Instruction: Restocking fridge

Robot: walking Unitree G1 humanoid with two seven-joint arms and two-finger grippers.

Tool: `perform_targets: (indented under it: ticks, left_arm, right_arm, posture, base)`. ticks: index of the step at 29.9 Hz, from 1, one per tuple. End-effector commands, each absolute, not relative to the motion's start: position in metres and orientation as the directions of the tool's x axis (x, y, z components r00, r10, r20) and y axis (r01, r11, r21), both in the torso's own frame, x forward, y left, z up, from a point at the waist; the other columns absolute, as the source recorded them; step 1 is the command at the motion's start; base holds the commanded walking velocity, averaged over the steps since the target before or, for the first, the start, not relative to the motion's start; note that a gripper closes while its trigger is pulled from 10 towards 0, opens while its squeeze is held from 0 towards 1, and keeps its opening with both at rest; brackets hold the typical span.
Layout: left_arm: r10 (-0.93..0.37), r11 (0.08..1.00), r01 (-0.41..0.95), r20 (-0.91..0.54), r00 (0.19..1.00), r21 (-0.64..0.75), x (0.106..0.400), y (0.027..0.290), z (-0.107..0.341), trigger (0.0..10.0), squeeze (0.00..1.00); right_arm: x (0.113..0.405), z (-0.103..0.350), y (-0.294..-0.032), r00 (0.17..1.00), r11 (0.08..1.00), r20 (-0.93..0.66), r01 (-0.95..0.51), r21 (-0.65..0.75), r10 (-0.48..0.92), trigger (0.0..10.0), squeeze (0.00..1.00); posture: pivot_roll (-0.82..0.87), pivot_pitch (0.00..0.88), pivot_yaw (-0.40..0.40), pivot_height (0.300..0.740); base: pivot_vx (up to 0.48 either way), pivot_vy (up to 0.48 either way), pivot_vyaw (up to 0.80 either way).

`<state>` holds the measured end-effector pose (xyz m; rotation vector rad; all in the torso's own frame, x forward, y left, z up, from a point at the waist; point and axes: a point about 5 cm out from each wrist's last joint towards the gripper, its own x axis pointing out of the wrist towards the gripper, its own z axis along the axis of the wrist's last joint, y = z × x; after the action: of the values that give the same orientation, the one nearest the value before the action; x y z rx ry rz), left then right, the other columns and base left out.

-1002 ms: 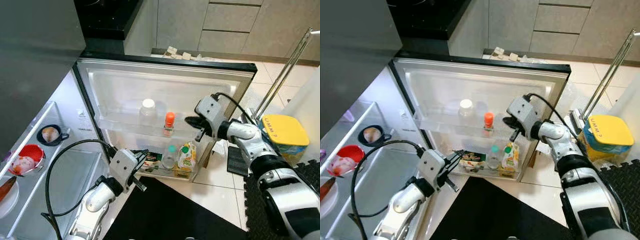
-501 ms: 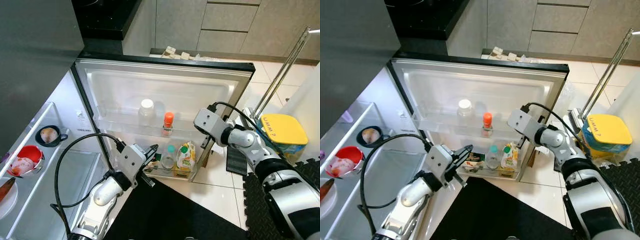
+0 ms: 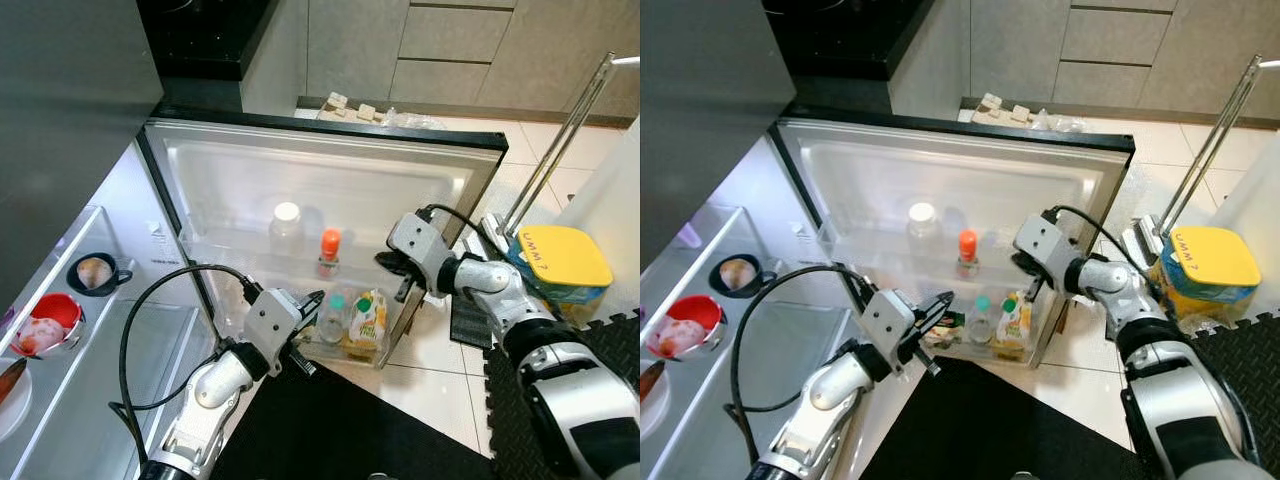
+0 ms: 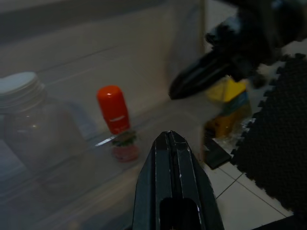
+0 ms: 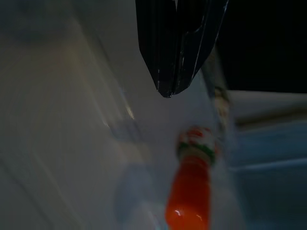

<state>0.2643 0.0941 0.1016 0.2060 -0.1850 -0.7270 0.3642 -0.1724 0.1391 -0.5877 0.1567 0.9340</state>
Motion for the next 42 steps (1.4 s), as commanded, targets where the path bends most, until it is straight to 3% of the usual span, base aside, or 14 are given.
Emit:
perform_targets:
  ticks: [1, 5, 8, 15, 16, 19, 21, 25, 26, 27, 29, 35, 38, 42]
  left_arm:
    - [-0.65, 0.741, 0.622, 0.035, 0.76, 0.254, 0.263, 0.106, 0.09, 10.0, 0.0]
    - [-0.614, 0.764, 0.59, 0.015, 0.789, 0.262, 0.26, 0.119, 0.086, 10.0, 0.0]
    - [-0.601, 0.773, 0.578, 0.009, 0.799, 0.263, 0.259, 0.123, 0.085, 10.0, 0.0]
    - [-0.492, 0.831, 0.475, -0.017, 0.87, 0.289, 0.255, 0.146, 0.076, 10.0, 0.0]
    - [-0.443, 0.857, 0.431, -0.025, 0.896, 0.284, 0.256, 0.152, 0.073, 10.0, 0.0]
    - [-0.406, 0.873, 0.398, -0.032, 0.913, 0.28, 0.256, 0.157, 0.07, 10.0, 0.0]
    - [-0.282, 0.923, 0.295, -0.086, 0.956, 0.248, 0.252, 0.172, 0.055, 10.0, 0.0]
    - [-0.2, 0.945, 0.237, -0.178, 0.964, 0.223, 0.242, 0.185, 0.032, 10.0, 0.0]
    - [-0.2, 0.945, 0.237, -0.178, 0.964, 0.223, 0.242, 0.185, 0.032, 10.0, 0.0]
    - [-0.177, 0.946, 0.23, -0.233, 0.956, 0.227, 0.232, 0.191, 0.018, 10.0, 0.0]
    - [-0.122, 0.962, 0.188, -0.305, 0.945, 0.196, 0.218, 0.198, 0.0, 10.0, 0.0]
    - [-0.08, 0.974, 0.149, -0.351, 0.933, 0.174, 0.208, 0.204, -0.01, 10.0, 0.0]
    - [0.007, 0.987, 0.06, -0.412, 0.911, 0.15, 0.196, 0.213, -0.024, 10.0, 0.0]
    - [0.025, 0.988, 0.043, -0.421, 0.907, 0.15, 0.193, 0.214, -0.027, 10.0, 0.0]
  right_arm:
    - [0.351, 0.118, -0.165, 0.468, 0.368, -0.451, -0.882, -0.295, 0.76, 10.0, 0.0]
    - [0.348, 0.137, -0.147, 0.31, 0.266, -0.371, -0.949, -0.167, 0.875, 10.0, 0.0]
    - [0.35, 0.153, -0.14, 0.289, 0.256, -0.294, -0.956, -0.146, 0.911, 10.0, 0.0]
    - [0.355, 0.261, -0.125, 0.189, 0.21, 0.149, -0.968, -0.139, 0.971, 10.0, 0.0]
    - [0.356, 0.295, -0.128, 0.18, 0.23, 0.28, -0.96, -0.159, 0.943, 10.0, 0.0]
    - [0.353, 0.318, -0.131, 0.16, 0.234, 0.368, -0.958, -0.167, 0.916, 10.0, 0.0]
    - [0.35, 0.383, -0.152, 0.167, 0.34, 0.601, -0.922, -0.186, 0.782, 10.0, 0.0]
    - [0.359, 0.414, -0.184, 0.336, 0.557, 0.689, -0.822, -0.117, 0.642, 10.0, 0.0]
    - [0.359, 0.414, -0.184, 0.336, 0.557, 0.689, -0.822, -0.117, 0.642, 10.0, 0.0]
    - [0.366, 0.414, -0.206, 0.492, 0.73, 0.65, -0.669, -0.143, 0.579, 10.0, 0.0]
    - [0.376, 0.392, -0.247, 0.721, 0.899, 0.563, -0.429, -0.094, 0.403, 10.0, 0.0]
    - [0.377, 0.372, -0.275, 0.822, 0.961, 0.5, -0.262, -0.091, 0.272, 10.0, 0.0]
    - [0.374, 0.319, -0.311, 0.92, 0.992, 0.378, -0.119, 0.031, 0.099, 10.0, 0.0]
    - [0.371, 0.279, -0.322, 0.955, 0.989, 0.294, -0.079, 0.129, 0.038, 10.0, 0.0]
  posture:
    - [-0.09, 0.161, 0.001, 0.74]
    - [-0.09, 0.164, 0.001, 0.74]
    - [-0.09, 0.165, 0.002, 0.74]
    - [-0.1, 0.166, 0.002, 0.74]
    - [-0.09, 0.166, -0.006, 0.74]
    - [-0.09, 0.166, -0.007, 0.74]
    - [-0.09, 0.164, -0.01, 0.74]
    - [-0.1, 0.163, -0.008, 0.74]
    - [-0.1, 0.163, -0.008, 0.74]
    - [-0.1, 0.162, -0.008, 0.74]
    - [-0.1, 0.161, -0.01, 0.74]
    - [-0.1, 0.162, -0.011, 0.74]
    - [-0.11, 0.162, -0.01, 0.74]
    - [-0.1, 0.166, -0.009, 0.74]
  base:
    - [0.0, 0.0, 0.0]
    - [0.0, 0.0, 0.0]
    - [0.0, 0.0, 0.0]
    - [0.0, 0.0, 0.0]
    - [0.0, 0.0, 0.0]
    - [0.0, 0.0, 0.0]
    - [0.0, 0.0, 0.0]
    - [0.0, 0.0, 0.0]
    - [0.0, 0.0, 0.0]
    - [0.0, 0.0, 0.0]
    - [0.0, 0.0, 0.0]
    - [0.0, 0.0, 0.0]
    - [0.0, 0.0, 0.0]
    - [0.0, 0.0, 0.0]
